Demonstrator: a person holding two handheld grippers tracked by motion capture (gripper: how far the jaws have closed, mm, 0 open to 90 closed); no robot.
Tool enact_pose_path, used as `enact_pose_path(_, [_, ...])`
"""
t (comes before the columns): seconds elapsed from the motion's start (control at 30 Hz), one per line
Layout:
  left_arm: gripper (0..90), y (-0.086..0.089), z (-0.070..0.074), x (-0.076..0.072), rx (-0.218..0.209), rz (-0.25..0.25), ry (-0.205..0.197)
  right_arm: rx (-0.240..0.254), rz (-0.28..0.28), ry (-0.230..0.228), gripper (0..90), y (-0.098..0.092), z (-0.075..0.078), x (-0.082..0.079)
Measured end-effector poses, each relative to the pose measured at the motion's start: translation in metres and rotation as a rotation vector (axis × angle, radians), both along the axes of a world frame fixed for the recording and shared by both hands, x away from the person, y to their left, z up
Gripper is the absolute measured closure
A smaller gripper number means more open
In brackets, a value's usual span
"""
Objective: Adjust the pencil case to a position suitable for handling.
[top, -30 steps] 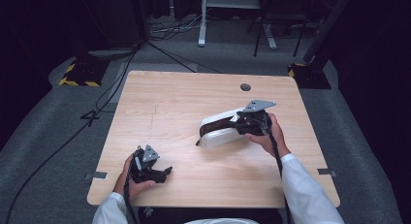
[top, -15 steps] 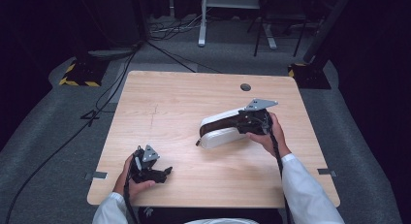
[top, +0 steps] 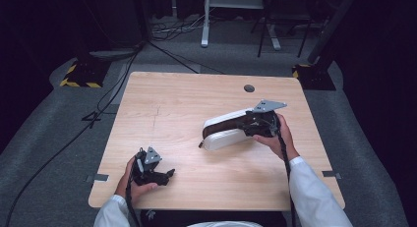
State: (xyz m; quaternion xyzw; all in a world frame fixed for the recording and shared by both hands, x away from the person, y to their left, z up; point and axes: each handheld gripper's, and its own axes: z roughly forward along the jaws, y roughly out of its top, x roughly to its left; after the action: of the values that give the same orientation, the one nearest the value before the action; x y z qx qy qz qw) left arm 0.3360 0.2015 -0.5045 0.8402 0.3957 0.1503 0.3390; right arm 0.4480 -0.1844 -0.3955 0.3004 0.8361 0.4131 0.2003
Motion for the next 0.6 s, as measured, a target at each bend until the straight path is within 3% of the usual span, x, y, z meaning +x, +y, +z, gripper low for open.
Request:
enact_pose_path(0.37, [14.4, 0.001, 0.0, 0.002, 0.012, -0.013, -0.007, -0.009, 0.011, -0.023, 35.5, -0.01, 0.004, -0.007])
enact_pose_path(0.6, [14.4, 0.0, 0.0, 0.001, 0.004, -0.009, 0.0, -0.055, 0.043, -0.049, 34.0, -0.015, 0.006, -0.018])
